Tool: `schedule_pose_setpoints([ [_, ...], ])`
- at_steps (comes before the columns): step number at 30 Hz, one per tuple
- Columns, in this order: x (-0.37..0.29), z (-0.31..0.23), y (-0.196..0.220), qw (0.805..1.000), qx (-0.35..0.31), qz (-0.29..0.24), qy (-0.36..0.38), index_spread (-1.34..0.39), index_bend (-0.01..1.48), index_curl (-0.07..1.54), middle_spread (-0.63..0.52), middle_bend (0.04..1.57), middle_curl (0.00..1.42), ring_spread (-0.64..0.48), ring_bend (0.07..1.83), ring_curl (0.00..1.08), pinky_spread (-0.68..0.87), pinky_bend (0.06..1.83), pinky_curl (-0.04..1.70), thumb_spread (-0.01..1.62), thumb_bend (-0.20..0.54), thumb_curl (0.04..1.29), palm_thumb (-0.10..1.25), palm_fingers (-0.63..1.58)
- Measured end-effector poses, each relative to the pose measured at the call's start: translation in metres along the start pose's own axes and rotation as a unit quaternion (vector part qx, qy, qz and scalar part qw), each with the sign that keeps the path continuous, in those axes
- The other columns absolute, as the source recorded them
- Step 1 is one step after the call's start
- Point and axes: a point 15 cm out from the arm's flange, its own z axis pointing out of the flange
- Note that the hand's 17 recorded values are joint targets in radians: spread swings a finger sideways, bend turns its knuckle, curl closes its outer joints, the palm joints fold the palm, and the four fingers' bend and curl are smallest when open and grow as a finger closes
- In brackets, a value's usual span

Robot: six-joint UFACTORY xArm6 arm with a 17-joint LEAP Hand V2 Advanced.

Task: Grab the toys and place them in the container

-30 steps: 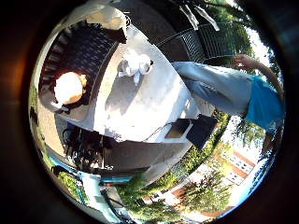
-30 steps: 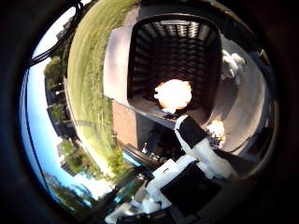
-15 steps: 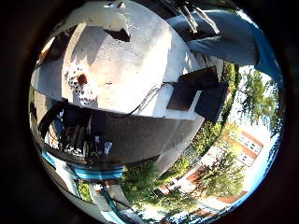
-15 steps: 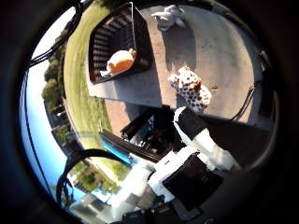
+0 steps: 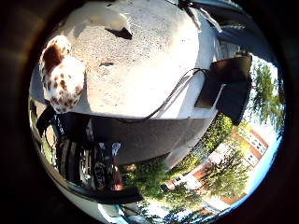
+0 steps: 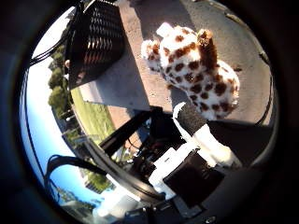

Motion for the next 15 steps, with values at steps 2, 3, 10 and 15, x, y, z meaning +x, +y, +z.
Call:
schedule_pose_setpoints([
  [2, -0.006, 0.016, 0.0, 1.0, -0.013, 0.001, -0.005, 0.07, 0.15, 0.21, 0.16, 0.2, 0.38, 0.32, 0.59, 0.33, 0.53, 0.71, 0.39, 1.11, -0.031, 0.33, 0.56, 0.18],
  [3, -0.007, 0.019, -0.003, 1.0, -0.016, 0.001, -0.005, 0.08, 0.15, 0.21, 0.16, 0.21, 0.38, 0.32, 0.6, 0.33, 0.53, 0.71, 0.38, 1.11, -0.03, 0.33, 0.56, 0.19],
  [10, -0.019, 0.028, -0.022, 1.0, -0.022, -0.005, 0.004, 0.01, 0.15, 0.2, 0.05, 0.37, 0.44, 0.25, 0.77, 0.36, 0.53, 0.79, 0.36, 1.11, -0.022, 0.33, 0.58, 0.63],
  [15, -0.02, 0.027, -0.019, 0.999, -0.029, -0.013, 0.004, -0.18, 0.21, 0.18, -0.05, 0.73, 0.62, 0.14, 1.12, 0.51, 0.47, 0.94, 0.46, 1.09, -0.011, 0.38, 0.67, 1.13],
])
